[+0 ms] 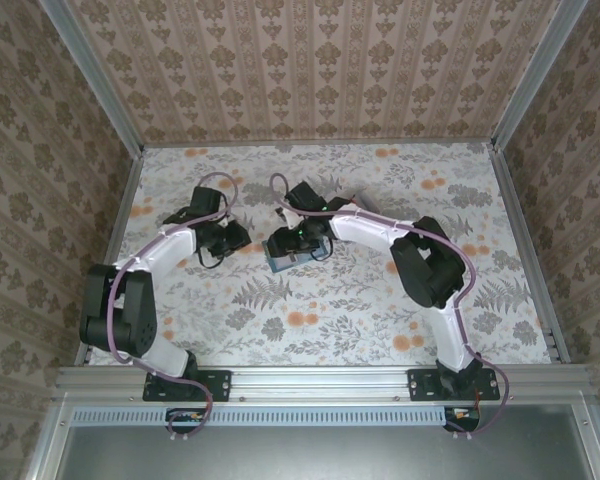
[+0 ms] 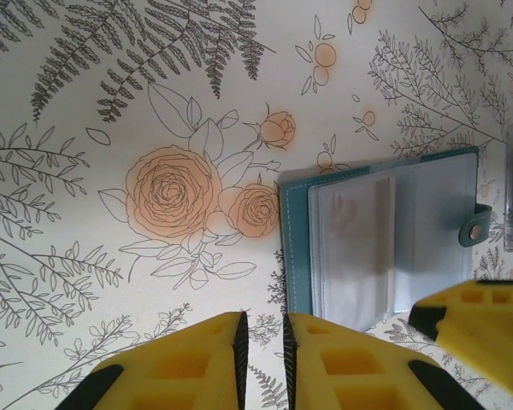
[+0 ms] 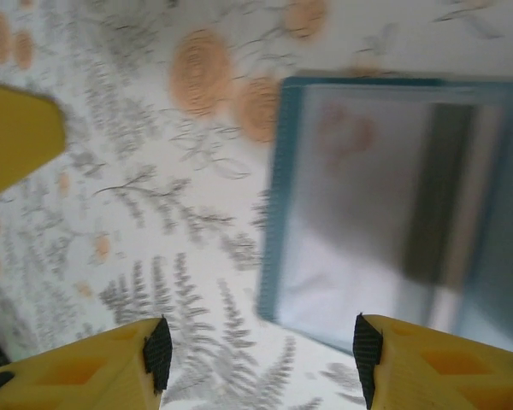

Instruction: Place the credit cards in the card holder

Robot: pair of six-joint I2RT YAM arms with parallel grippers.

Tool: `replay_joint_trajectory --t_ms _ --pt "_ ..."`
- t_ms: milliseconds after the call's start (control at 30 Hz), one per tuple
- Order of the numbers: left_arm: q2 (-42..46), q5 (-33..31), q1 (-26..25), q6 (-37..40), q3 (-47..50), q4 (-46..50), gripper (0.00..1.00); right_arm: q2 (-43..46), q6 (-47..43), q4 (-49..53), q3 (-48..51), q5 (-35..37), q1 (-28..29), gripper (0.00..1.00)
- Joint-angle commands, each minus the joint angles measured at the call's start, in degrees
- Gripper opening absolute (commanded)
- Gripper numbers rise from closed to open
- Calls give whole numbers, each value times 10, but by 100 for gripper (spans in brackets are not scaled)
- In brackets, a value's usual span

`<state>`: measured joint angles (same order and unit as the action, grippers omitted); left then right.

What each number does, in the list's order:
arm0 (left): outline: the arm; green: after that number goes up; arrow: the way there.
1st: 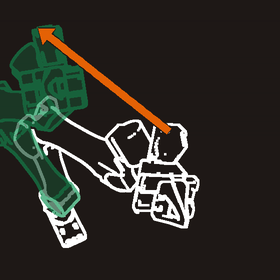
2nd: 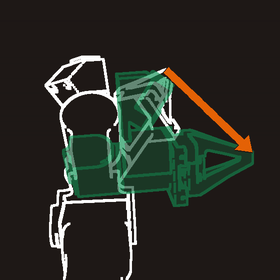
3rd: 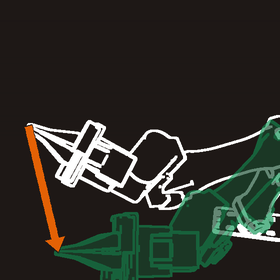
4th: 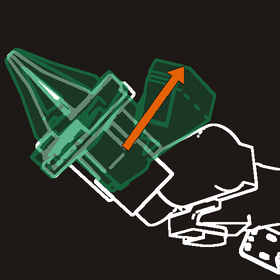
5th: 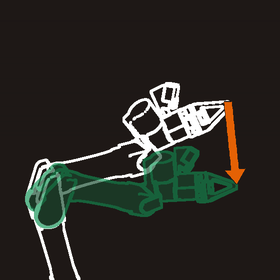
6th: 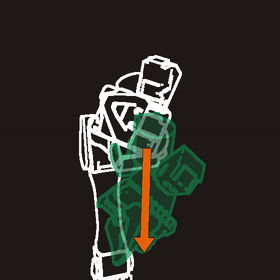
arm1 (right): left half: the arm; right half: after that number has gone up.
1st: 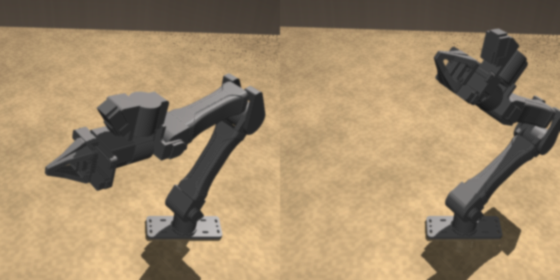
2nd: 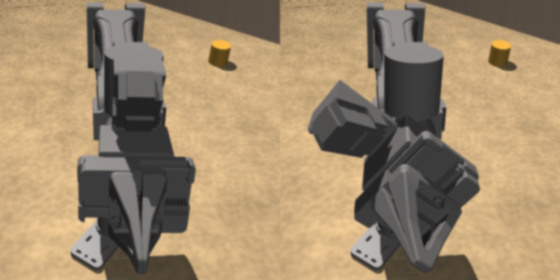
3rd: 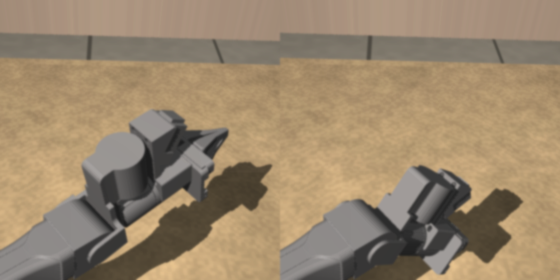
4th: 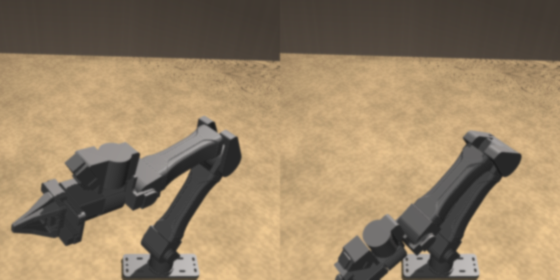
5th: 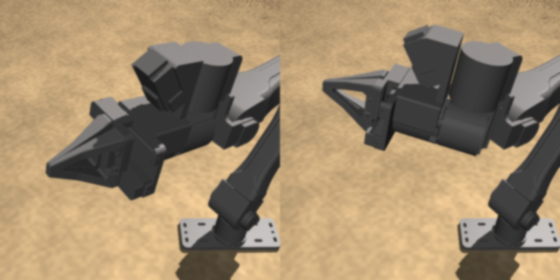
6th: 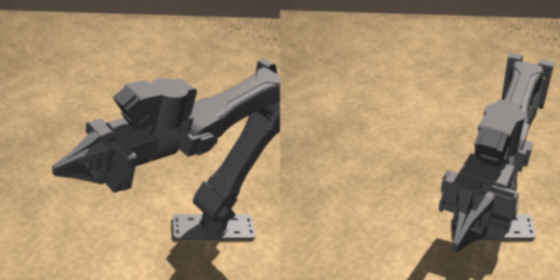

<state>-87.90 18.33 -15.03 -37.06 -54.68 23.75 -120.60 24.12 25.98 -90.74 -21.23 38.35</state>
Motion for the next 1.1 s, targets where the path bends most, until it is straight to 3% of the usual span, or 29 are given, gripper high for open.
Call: replay_joint_trajectory --t_ms 0,167,567,833,1067 --pt "-18 14 -15 5 -20 -2 21 35 -43 69 3 112 -32 61" --pt "-81 10 -64 7 -77 1 22 39 -87 115 -3 209 -48 61" --pt "-213 19 -154 20 -234 36 22 130 -91 93 39 208 -139 61" --pt "-301 25 -187 22 -368 65 24 120 -125 120 2 230 -210 64" --pt "-374 22 -205 15 -478 78 29 83 -155 150 -35 251 -231 65"
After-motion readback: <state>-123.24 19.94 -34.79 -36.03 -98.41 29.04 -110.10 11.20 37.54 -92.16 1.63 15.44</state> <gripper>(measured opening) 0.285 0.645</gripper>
